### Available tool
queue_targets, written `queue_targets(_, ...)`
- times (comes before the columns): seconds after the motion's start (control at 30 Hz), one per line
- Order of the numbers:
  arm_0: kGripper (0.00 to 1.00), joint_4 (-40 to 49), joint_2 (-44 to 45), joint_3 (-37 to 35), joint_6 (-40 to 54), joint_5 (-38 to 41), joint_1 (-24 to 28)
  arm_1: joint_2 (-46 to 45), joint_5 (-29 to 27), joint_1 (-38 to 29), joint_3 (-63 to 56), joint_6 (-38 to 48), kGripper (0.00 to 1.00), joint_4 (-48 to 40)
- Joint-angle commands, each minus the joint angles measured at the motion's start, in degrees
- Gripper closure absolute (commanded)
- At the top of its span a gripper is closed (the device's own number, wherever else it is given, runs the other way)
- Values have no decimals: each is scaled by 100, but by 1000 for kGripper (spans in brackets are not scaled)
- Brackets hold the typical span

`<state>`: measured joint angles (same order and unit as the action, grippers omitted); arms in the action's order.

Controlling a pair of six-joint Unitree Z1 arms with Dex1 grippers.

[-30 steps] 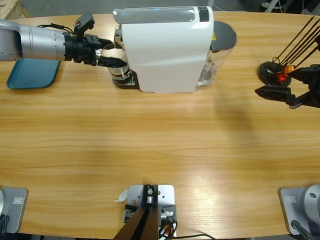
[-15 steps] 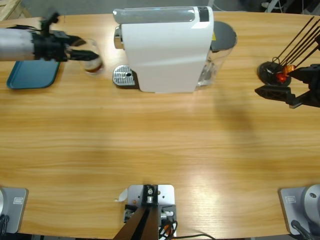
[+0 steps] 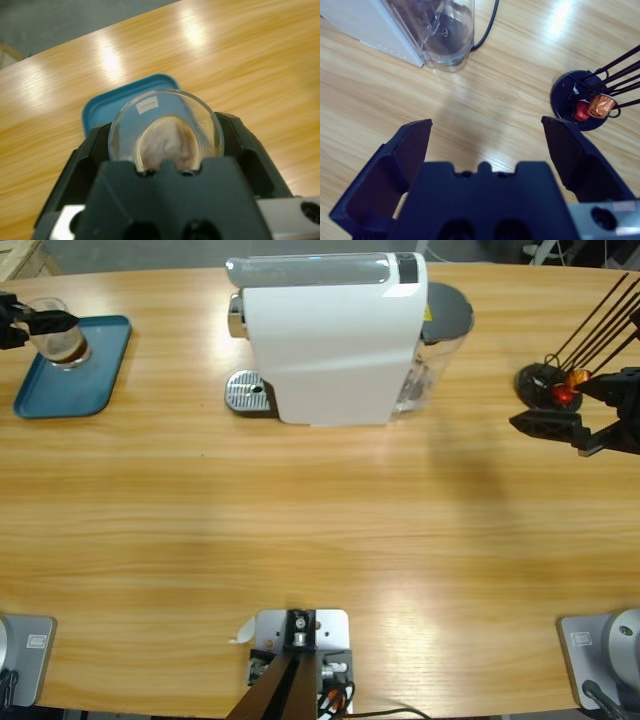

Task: Pour coffee

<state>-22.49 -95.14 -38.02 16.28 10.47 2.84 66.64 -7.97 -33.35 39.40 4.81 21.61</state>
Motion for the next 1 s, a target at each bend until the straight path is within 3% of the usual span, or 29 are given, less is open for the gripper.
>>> queue_targets(0.03,1000,-293,-741,-19,-46,-151,199,52,85,39,-160,-15,0,-78)
queue_targets(0.77,1000,-564,-1507,-244,-301,-58,238,15,68,39,-169,-15,0,-87)
queue_targets(0.83,226,-609,-1488,-190,-310,74,239,6,76,39,-169,-15,0,-87)
queue_targets(0.9,32,-660,-1463,-153,-347,166,239,1,76,39,-169,-15,0,-87)
queue_targets(1.0,13,-660,-1470,-160,-443,245,236,-30,76,39,-178,-15,0,-87)
